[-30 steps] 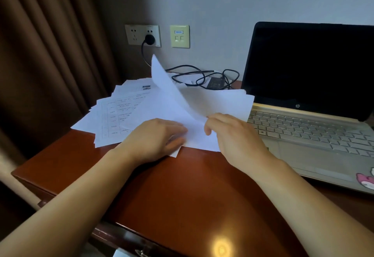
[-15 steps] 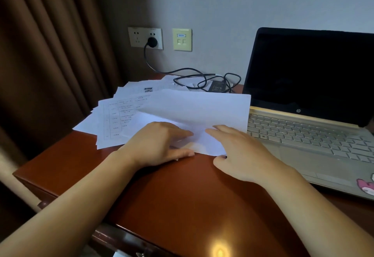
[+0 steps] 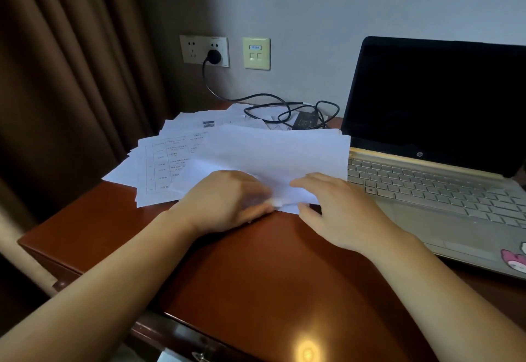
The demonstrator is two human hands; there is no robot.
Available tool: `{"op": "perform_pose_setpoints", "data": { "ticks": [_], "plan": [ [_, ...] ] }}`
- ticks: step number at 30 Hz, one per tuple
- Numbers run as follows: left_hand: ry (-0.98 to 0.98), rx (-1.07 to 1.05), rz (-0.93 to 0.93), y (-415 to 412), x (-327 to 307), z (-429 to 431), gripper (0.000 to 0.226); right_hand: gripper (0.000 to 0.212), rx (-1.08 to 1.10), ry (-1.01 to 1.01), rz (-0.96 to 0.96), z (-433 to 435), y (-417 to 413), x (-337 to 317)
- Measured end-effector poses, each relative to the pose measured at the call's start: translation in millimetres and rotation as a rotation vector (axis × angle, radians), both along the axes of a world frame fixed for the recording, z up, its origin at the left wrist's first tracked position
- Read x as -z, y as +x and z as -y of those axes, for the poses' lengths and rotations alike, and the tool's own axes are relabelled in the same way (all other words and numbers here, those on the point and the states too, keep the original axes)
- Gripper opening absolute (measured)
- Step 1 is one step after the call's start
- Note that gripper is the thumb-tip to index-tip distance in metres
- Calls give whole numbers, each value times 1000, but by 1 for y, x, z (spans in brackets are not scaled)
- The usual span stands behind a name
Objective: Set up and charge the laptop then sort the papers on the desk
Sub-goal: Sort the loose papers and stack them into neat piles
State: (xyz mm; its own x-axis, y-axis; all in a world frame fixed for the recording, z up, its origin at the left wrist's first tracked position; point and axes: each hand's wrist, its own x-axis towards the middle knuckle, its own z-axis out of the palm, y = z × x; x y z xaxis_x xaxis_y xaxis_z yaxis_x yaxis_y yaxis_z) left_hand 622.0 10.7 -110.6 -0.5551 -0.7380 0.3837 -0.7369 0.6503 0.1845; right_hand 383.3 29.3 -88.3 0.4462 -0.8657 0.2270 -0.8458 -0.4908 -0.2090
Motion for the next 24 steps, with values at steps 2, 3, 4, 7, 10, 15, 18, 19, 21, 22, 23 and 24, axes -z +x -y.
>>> {"op": "perform_pose_setpoints", "data": {
  "ticks": [2, 3, 4, 7, 10, 15, 18, 19, 21, 22, 23, 24],
  "plan": [
    [-10, 26, -5, 0, -1, 0, 33, 25, -8, -27, 22, 3, -1, 2],
    [-23, 33, -8, 0, -1, 1, 32, 24, -6, -38, 12, 4, -2, 3],
    [-45, 33, -10, 0, 1, 2, 31, 25, 1, -47, 2, 5, -2, 3],
    [-152, 18, -39, -1, 3, 4, 36, 26, 9, -64, 29, 2, -1, 0],
    [-269, 1, -87, -1, 3, 5, 29, 33, 7, -81, -1, -2, 2, -3],
    [-421, -31, -166, -3, -4, 2, 19, 29, 116, -204, -34, 1, 3, -3],
    [-480, -20, -173, -4, -7, -2, 24, 25, 182, -305, 25, 4, 2, -3],
    [-456, 8, -157, -4, -6, -3, 28, 23, 197, -345, 58, 5, 1, -2],
    [-351, 63, -79, -2, -3, -2, 32, 20, 227, -392, 101, 8, -1, 1],
    [-303, 80, -36, -1, -2, -1, 31, 19, 231, -396, 112, 9, -1, 2],
    [-277, 89, -8, -1, 0, 0, 29, 18, 221, -401, 125, 9, -1, 3],
    [-271, 92, 6, -1, 1, 2, 27, 17, 203, -409, 143, 9, 0, 4]
  ]
}}
